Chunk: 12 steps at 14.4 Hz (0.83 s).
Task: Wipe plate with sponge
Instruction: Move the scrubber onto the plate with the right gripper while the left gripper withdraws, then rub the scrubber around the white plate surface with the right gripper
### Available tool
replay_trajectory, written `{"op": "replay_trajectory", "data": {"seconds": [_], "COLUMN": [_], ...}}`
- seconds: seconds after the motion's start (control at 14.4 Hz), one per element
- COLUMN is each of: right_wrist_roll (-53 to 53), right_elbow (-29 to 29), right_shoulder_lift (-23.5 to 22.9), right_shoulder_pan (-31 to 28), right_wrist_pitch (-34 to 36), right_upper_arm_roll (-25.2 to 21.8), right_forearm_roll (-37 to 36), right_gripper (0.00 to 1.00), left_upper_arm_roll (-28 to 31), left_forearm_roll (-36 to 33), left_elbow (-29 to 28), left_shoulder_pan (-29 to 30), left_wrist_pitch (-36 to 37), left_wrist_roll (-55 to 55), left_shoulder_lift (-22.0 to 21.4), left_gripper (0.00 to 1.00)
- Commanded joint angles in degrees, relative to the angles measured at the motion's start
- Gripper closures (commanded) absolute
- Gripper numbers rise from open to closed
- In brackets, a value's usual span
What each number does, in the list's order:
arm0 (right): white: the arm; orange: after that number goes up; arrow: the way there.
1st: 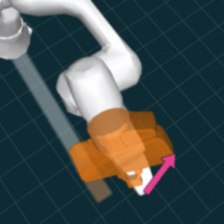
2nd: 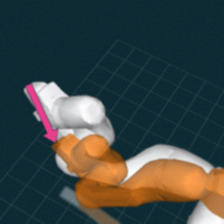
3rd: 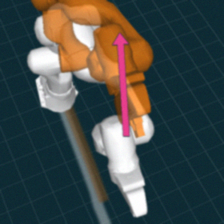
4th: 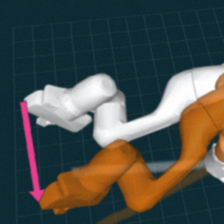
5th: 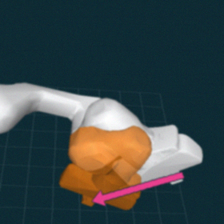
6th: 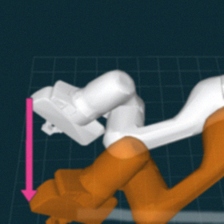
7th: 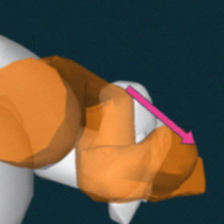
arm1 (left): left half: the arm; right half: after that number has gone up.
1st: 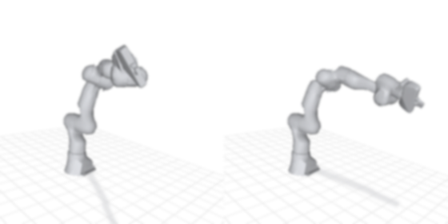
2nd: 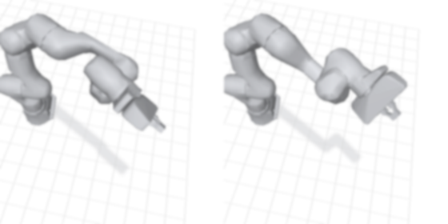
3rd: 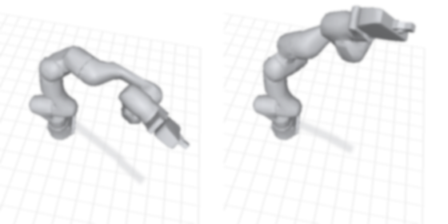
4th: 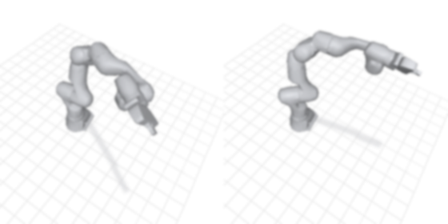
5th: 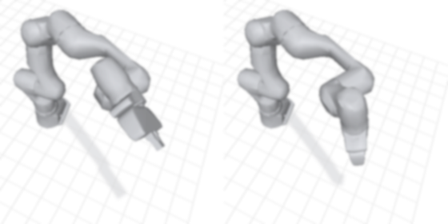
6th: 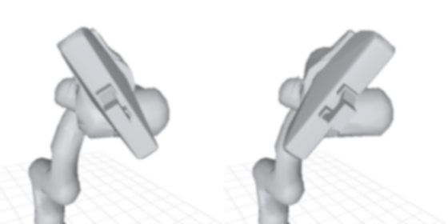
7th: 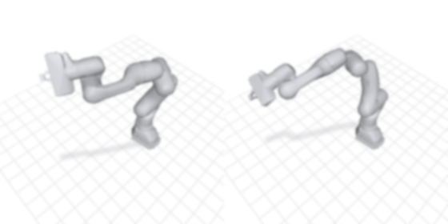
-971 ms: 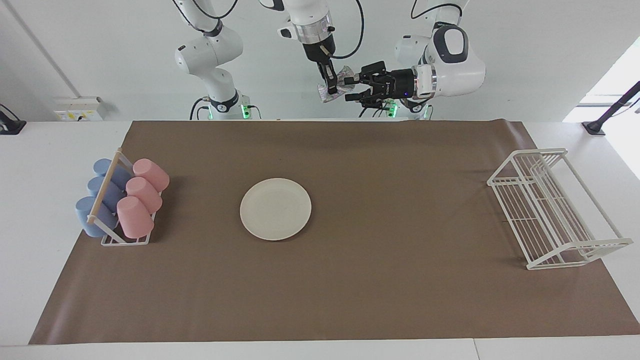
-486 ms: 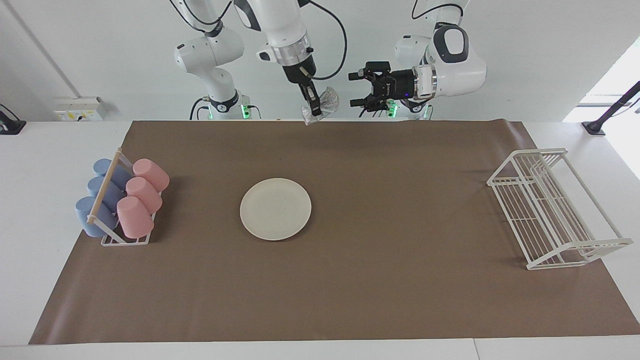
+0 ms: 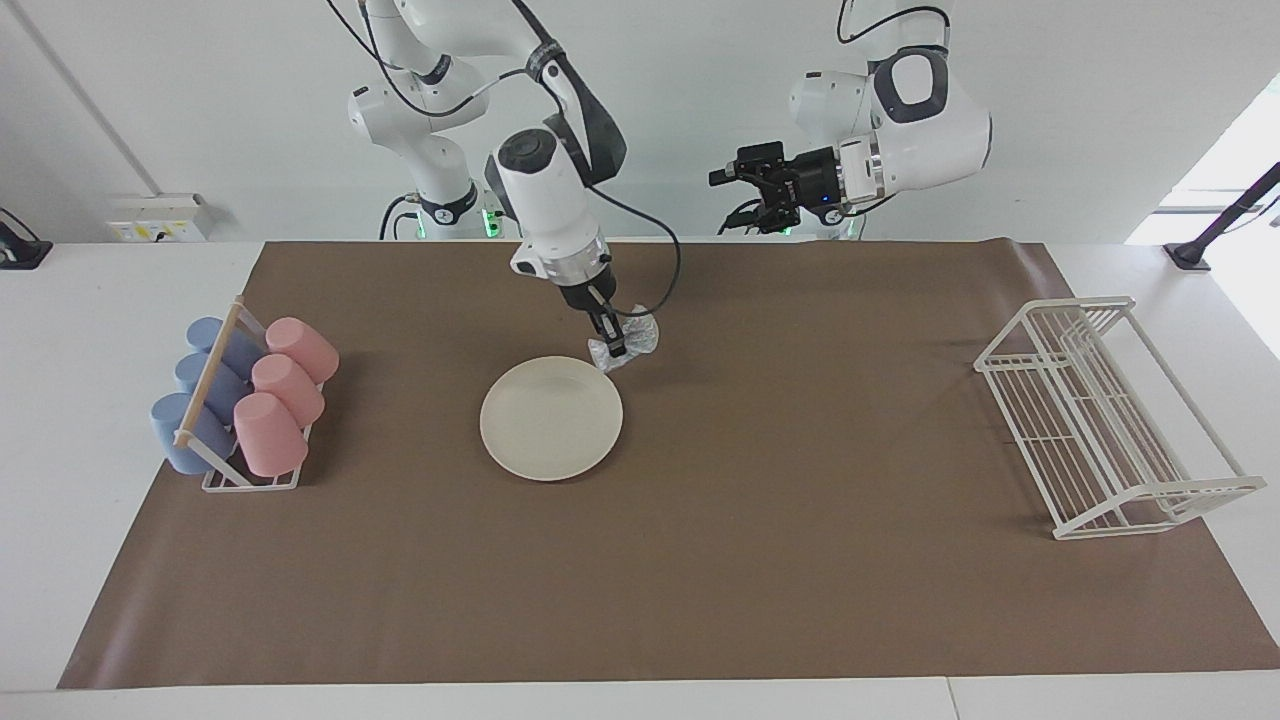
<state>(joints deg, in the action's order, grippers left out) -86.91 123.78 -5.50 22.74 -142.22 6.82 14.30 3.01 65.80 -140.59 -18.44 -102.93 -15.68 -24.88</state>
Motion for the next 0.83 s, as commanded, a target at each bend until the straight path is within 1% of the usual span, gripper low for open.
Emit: {"op": "replay_trajectory", "data": {"seconds": [0.0, 0.14, 0.35, 0.49, 0.55, 0.76], "right_wrist_roll": [7.5, 7.6, 7.4, 8.5, 10.2, 18.1], "right_elbow": [2.6, 2.7, 2.7, 3.1, 3.5, 4.5], "right_shoulder_lift": [0.4, -2.3, -5.1, -5.3, -5.3, -5.4], "right_shoulder_pan": [-4.6, -4.2, -3.5, -3.8, -4.2, -8.1], "right_wrist_pitch": [-2.1, -4.9, -6.4, -6.4, -6.5, -6.8], "right_upper_arm_roll": [0.5, 0.5, 0.6, 0.5, 0.5, 0.5], "right_forearm_roll": [0.2, 0.2, 0.2, 0.2, 0.2, 0.2], "right_gripper": [1.00, 1.00, 1.00, 1.00, 1.00, 1.00], "left_upper_arm_roll": [-0.1, 0.0, 0.0, 0.0, 0.0, 0.0], "left_forearm_roll": [-10.6, -17.7, -28.0, -31.6, -34.5, -39.9], "left_elbow": [3.7, 5.5, 7.8, 9.3, 9.9, 11.4], "left_shoulder_pan": [5.6, 7.4, 9.5, 10.0, 10.0, 10.5], "left_wrist_pitch": [7.6, 9.2, 11.3, 11.3, 11.2, 9.0], "left_wrist_roll": [0.5, 0.6, -0.3, -0.2, -0.2, 0.6], "left_shoulder_lift": [1.8, 2.0, 2.2, 3.3, 3.4, 4.7], "left_gripper": [0.00, 0.00, 0.00, 0.00, 0.00, 0.00]}}
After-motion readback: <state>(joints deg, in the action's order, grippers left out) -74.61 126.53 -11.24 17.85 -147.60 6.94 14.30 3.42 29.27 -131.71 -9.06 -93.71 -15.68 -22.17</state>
